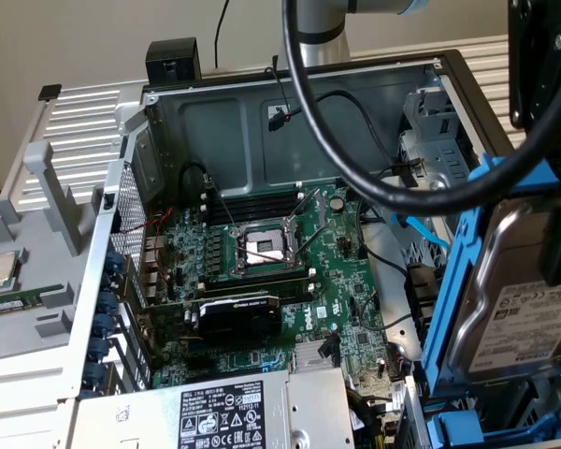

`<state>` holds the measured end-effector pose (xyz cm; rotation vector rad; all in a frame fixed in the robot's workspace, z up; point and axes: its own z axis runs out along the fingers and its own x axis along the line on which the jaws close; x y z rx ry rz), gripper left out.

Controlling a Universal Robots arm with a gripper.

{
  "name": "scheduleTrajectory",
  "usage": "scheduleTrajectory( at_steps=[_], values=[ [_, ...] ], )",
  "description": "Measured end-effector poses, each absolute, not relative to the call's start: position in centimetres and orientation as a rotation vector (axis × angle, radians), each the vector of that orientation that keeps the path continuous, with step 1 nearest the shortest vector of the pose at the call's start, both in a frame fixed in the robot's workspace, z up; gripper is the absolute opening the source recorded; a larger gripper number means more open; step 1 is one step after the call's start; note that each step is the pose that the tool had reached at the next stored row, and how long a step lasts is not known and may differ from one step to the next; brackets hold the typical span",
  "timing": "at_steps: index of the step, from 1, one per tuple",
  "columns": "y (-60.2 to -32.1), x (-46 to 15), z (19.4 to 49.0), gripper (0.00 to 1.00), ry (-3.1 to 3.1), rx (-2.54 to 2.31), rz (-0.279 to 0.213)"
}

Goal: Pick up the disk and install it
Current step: 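Insert the disk into the insertion slot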

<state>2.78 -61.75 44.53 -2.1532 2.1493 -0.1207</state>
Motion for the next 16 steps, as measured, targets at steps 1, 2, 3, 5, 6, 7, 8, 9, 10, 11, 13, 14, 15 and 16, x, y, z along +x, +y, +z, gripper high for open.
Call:
scheduleTrajectory(
  at_steps=[1, 2, 3, 5, 6, 7, 8, 9, 10, 11, 13, 14, 15, 16],
  values=[
    [-61.75, 2.78, 44.51, 0.37, 2.150, -2.153, -0.120],
    [-61.75, 2.78, 44.49, 0.37, 2.150, -2.153, -0.120],
    [-61.75, 2.78, 44.46, 0.37, 2.150, -2.153, -0.120],
    [-61.75, 2.78, 44.43, 0.37, 2.152, -2.153, -0.118],
    [-61.75, 2.78, 44.42, 0.37, 2.152, -2.153, -0.117],
    [-61.75, 2.78, 44.42, 0.37, 2.152, -2.153, -0.117],
    [-61.75, 2.78, 44.42, 0.37, 2.152, -2.153, -0.117],
    [-61.75, 2.78, 44.41, 0.37, 2.152, -2.153, -0.117],
    [-61.75, 2.78, 44.40, 0.37, 2.152, -2.153, -0.117],
    [-61.73, 2.77, 44.39, 0.37, 2.152, -2.153, -0.117],
    [-61.70, 2.76, 44.39, 0.37, 2.152, -2.153, -0.117],
    [-61.69, 2.75, 44.40, 0.37, 2.152, -2.153, -0.117],
    [-61.69, 2.75, 44.40, 0.37, 2.152, -2.153, -0.117],
    [-61.69, 2.75, 44.40, 0.37, 2.152, -2.153, -0.117]
  ],
)
